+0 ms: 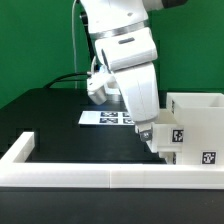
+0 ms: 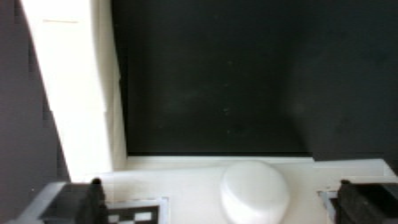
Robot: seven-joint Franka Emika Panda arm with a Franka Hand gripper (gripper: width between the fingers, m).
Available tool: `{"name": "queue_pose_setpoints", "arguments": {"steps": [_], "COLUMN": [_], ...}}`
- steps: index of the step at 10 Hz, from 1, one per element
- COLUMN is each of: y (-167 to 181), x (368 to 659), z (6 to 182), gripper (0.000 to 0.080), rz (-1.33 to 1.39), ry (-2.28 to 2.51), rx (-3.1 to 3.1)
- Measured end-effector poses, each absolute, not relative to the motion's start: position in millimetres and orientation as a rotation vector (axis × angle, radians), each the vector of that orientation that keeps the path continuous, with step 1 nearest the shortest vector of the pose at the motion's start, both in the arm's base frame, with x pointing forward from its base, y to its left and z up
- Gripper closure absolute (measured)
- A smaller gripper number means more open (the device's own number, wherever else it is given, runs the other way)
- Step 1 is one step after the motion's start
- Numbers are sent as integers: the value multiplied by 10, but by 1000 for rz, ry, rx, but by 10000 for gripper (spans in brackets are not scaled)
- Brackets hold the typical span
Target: Assemble drawer
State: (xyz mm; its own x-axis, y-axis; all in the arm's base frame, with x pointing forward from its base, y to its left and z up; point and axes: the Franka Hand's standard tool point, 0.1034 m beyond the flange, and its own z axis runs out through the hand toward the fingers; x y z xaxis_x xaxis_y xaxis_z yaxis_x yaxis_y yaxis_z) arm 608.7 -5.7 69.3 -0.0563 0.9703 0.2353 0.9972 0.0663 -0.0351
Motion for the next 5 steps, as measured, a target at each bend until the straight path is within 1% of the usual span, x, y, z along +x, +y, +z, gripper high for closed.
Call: {"name": "queue_pose_setpoints", "arguments": {"steps": [5], "y": [-4], "x": [6092], "z": [674], "gripper": [151], "rz": [-139], "ry": [-2176], "rx": [-2038]}}
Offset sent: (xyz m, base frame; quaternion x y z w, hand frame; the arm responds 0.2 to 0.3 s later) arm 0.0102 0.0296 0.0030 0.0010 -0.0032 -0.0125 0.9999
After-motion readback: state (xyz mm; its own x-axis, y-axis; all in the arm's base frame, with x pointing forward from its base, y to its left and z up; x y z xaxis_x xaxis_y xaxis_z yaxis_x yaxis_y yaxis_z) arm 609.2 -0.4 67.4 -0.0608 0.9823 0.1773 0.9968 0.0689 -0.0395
